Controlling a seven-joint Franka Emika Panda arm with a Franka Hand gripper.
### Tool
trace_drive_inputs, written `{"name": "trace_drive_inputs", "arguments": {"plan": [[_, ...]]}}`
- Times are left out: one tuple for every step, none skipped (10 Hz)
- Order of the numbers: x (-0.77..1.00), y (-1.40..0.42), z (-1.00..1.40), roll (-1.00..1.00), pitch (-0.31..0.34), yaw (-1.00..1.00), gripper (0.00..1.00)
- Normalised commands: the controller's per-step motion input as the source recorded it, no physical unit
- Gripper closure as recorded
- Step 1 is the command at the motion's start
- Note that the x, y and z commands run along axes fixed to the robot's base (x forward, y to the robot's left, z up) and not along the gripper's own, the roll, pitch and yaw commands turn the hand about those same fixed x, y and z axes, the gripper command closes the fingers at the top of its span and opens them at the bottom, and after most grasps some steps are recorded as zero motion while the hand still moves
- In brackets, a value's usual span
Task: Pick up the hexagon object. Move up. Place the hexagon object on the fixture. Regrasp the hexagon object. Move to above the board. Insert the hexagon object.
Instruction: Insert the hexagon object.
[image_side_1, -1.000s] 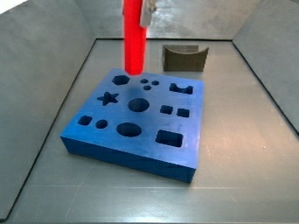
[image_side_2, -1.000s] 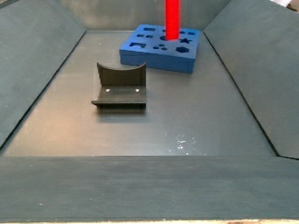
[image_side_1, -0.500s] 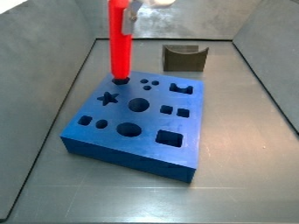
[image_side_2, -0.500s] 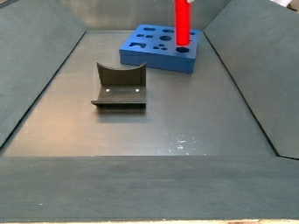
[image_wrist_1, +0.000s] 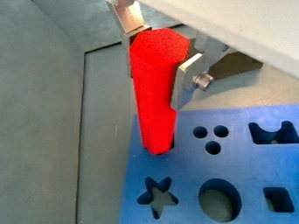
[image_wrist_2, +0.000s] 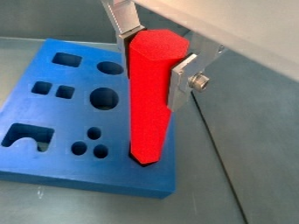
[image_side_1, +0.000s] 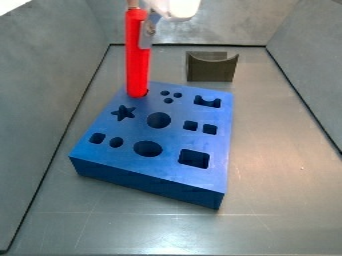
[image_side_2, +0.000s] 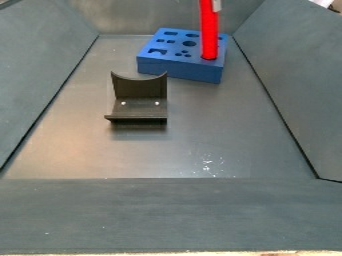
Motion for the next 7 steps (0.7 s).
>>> {"name": "trace_drive_inputs", "arguments": {"plan": [[-0.06, 0.07, -0.09, 0.0, 0.0, 0.09, 1.0], [-0.21, 0.4, -0.12, -0.14, -0.059, 0.53, 1.0], [-0.18, 0.32, -0.05, -0.14, -0.077, 0.59, 1.0], [0.02, -0.05, -0.01, -0.01, 0.0, 0.0, 1.0], [0.28, -0.29, -0.57, 0.0, 0.0, 0.46, 1.0], [0.38, -0.3, -0.7, -0.05, 0.043, 0.69, 1.0], [0.39, -0.24, -0.28, -0.01, 0.014, 0.4, 1.0]]}}
